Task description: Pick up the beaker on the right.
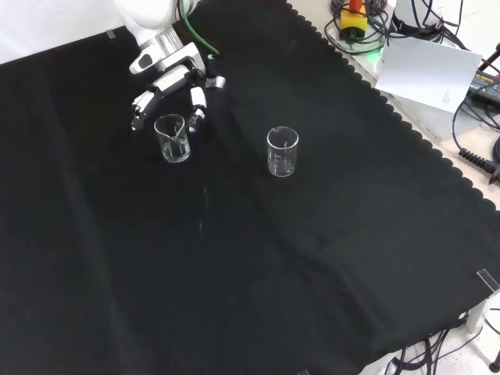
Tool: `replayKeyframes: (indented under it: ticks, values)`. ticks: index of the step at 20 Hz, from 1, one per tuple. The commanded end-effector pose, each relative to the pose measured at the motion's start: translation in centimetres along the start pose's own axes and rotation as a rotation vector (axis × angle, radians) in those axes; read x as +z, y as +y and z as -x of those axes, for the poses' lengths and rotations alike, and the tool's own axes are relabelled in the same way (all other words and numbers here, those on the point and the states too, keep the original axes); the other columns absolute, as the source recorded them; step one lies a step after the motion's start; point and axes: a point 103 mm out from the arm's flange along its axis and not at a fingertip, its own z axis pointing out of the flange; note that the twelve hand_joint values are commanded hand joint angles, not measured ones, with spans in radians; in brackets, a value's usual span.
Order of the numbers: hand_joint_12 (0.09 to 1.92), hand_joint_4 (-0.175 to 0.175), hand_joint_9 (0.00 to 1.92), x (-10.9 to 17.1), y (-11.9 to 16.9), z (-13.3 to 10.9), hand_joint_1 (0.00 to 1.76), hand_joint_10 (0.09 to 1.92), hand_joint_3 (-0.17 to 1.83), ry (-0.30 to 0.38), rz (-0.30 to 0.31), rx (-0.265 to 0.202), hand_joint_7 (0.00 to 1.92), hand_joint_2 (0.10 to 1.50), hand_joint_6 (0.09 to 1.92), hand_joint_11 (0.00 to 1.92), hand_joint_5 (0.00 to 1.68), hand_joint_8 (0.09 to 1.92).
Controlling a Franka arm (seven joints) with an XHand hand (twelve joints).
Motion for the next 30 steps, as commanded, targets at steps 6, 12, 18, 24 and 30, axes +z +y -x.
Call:
replayKeyframes:
  ticks: [6,12,18,24,30]
  values:
    - [1.36,-0.026,0.34,1.2,0.5,0.2,0.95,0.64,0.73,0.096,0.021,-0.022,0.24,0.49,0.09,0.0,0.55,0.66]
    - [1.37,-0.025,0.37,2.5,0.5,-1.4,0.95,0.62,0.74,0.098,-0.014,-0.053,0.26,0.47,0.1,0.0,0.56,0.65]
    - [1.38,-0.025,0.38,3.3,0.4,-2.4,0.95,0.61,0.74,0.12,0.0,-0.045,0.27,0.46,0.11,0.0,0.56,0.65]
    - [1.39,-0.023,0.41,3.2,0.6,-2.7,0.95,0.6,0.73,0.128,0.045,-0.027,0.3,0.47,0.15,0.01,0.58,0.65]
    - [1.38,-0.012,0.51,3.0,0.5,-2.5,0.99,0.57,0.72,0.147,0.063,-0.013,0.37,0.49,0.86,0.09,0.56,0.66]
